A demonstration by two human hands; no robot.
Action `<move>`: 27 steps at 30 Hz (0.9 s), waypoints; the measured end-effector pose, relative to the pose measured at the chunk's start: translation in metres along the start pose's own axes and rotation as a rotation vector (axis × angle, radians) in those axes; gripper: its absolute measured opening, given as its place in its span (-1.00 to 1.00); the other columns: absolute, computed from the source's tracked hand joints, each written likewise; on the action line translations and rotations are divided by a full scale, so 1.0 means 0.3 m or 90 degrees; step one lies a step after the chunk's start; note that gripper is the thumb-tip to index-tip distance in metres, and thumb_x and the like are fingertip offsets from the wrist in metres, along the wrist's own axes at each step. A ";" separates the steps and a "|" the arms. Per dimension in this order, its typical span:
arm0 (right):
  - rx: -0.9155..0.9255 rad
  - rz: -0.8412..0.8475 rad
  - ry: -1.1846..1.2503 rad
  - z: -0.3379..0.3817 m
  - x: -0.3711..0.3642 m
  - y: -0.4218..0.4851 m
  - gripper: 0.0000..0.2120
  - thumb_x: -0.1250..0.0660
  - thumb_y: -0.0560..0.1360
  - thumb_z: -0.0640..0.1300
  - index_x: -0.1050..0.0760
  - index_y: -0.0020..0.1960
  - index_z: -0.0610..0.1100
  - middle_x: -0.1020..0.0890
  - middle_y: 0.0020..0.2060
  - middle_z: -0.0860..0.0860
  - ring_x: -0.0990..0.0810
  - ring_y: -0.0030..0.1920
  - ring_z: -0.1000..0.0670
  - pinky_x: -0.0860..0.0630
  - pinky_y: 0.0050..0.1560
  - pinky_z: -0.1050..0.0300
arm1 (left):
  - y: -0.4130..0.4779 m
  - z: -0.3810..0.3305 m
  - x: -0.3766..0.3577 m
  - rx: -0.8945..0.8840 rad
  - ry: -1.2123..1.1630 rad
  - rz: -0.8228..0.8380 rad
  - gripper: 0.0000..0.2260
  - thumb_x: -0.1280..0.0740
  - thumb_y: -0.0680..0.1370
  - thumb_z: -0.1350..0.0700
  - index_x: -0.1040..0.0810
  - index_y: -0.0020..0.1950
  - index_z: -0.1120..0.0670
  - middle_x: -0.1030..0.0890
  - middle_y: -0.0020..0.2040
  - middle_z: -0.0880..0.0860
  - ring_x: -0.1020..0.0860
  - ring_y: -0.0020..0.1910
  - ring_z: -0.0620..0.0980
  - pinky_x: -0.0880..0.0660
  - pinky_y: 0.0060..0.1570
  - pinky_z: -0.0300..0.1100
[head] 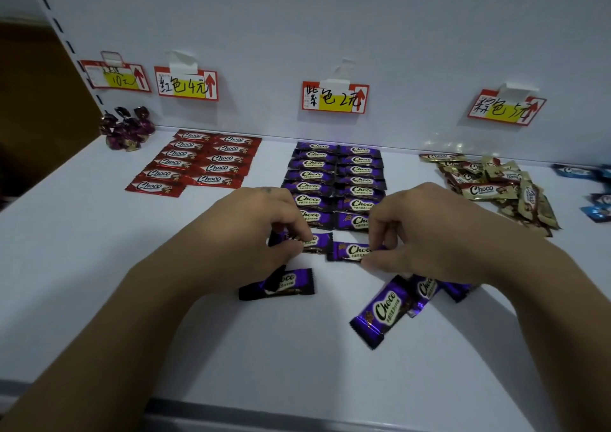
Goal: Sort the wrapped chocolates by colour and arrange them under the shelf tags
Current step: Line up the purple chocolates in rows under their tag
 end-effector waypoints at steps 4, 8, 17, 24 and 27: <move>-0.005 0.001 0.000 -0.006 0.002 -0.001 -0.83 -0.45 0.38 0.13 -0.54 -0.22 0.07 -0.61 -0.31 0.13 -0.54 -0.30 0.17 -0.39 -0.33 0.28 | 0.002 0.005 0.001 0.013 0.005 -0.007 -0.88 -0.43 0.48 0.04 -0.64 -0.06 -0.20 -0.49 -0.11 -0.28 -0.46 -0.08 -0.28 -0.34 -0.14 -0.40; 0.043 -0.029 0.008 0.008 0.002 0.005 -0.86 -0.44 0.37 0.13 -0.60 -0.08 0.16 -0.53 -0.21 0.20 -0.49 -0.21 0.20 -0.34 -0.29 0.35 | 0.003 0.004 0.003 0.025 0.016 -0.002 -0.88 -0.42 0.49 0.04 -0.64 -0.04 -0.20 -0.46 -0.12 -0.30 -0.45 -0.09 -0.31 -0.30 -0.18 -0.44; -0.012 -0.060 -0.040 0.012 -0.002 0.009 -0.79 -0.43 0.39 0.16 -0.62 -0.27 0.03 -0.63 -0.33 0.13 -0.53 -0.29 0.17 -0.40 -0.33 0.26 | 0.006 0.007 0.005 0.023 0.023 0.003 -0.87 -0.41 0.50 0.05 -0.66 -0.01 -0.17 -0.47 -0.10 -0.28 -0.46 -0.08 -0.27 -0.30 -0.16 -0.43; 0.009 -0.072 -0.067 0.020 -0.005 0.010 -0.81 -0.39 0.39 0.21 -0.58 -0.13 0.11 -0.56 -0.23 0.20 -0.49 -0.22 0.21 -0.31 -0.33 0.33 | 0.005 0.008 0.002 0.019 0.030 0.003 -0.87 -0.40 0.51 0.04 -0.65 0.00 -0.17 -0.45 -0.11 -0.31 -0.43 -0.09 -0.33 -0.28 -0.18 -0.47; 0.035 -0.057 -0.083 0.033 -0.011 0.016 -0.83 -0.38 0.43 0.17 -0.59 0.00 0.20 -0.48 -0.23 0.24 -0.44 -0.23 0.25 -0.19 -0.37 0.40 | 0.005 0.011 0.000 0.014 0.031 -0.005 -0.87 -0.41 0.50 0.05 -0.66 0.01 -0.15 -0.46 -0.10 -0.29 -0.45 -0.10 -0.28 -0.29 -0.15 -0.45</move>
Point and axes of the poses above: each hand's wrist, its own y-axis towards the middle knuckle, its own x-axis out of the back of the hand, z = x × y, the point moved 1 cm from there along y, towards the middle knuckle
